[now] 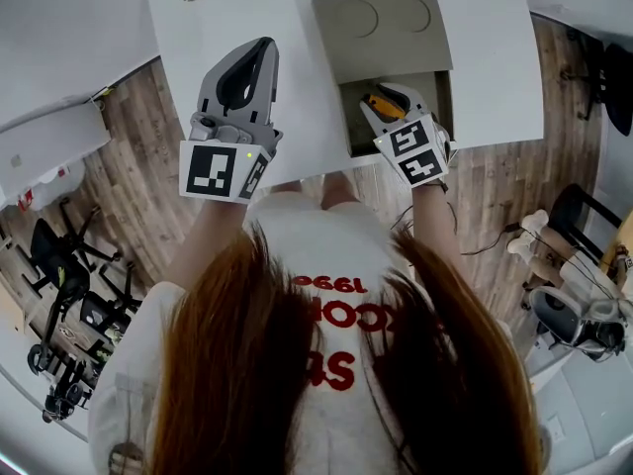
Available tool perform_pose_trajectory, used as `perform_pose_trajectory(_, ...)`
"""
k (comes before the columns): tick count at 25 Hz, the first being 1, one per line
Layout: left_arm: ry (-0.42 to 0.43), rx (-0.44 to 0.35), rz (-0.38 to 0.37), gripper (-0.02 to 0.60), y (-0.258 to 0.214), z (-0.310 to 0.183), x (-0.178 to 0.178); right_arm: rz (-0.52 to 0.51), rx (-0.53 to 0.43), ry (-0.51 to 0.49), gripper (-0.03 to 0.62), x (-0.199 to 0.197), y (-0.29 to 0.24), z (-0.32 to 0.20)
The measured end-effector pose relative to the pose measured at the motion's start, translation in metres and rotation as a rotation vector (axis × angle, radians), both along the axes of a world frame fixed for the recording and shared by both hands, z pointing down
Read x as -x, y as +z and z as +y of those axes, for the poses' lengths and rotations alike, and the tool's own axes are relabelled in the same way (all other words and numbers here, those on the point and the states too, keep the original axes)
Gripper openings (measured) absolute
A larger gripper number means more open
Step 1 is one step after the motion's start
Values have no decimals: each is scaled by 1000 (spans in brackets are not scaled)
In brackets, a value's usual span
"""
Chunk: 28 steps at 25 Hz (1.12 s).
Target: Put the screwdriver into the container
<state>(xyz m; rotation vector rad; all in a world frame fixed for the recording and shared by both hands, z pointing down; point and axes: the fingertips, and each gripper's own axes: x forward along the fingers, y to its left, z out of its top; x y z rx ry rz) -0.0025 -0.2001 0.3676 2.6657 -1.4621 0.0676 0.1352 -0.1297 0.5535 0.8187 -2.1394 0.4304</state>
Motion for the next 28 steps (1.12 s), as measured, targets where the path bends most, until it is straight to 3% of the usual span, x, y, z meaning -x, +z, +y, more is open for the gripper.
perform_pose_trajectory(3,-12,-24,-8,6,-7,-3,3,-164,-123,108,77,-3,-55,-29)
perform_pose_trajectory(6,-32,-51,-11,6,-15,-8,7,-265,-268,173,32,-11,-110,-58)
perform_pose_trajectory(15,-121,-183,-19,6,-64,-15,26,-497,-659,360,7,-47,-238,-80)
perform_pose_trajectory(20,-169,-234,-23,6,-84,-10,40,-575,-703,360,6,-40,-268,-79)
perform_pose_trajectory(28,-287,-265,-38,6,-98,5,73,-651,-715,236,5,13,-293,-87)
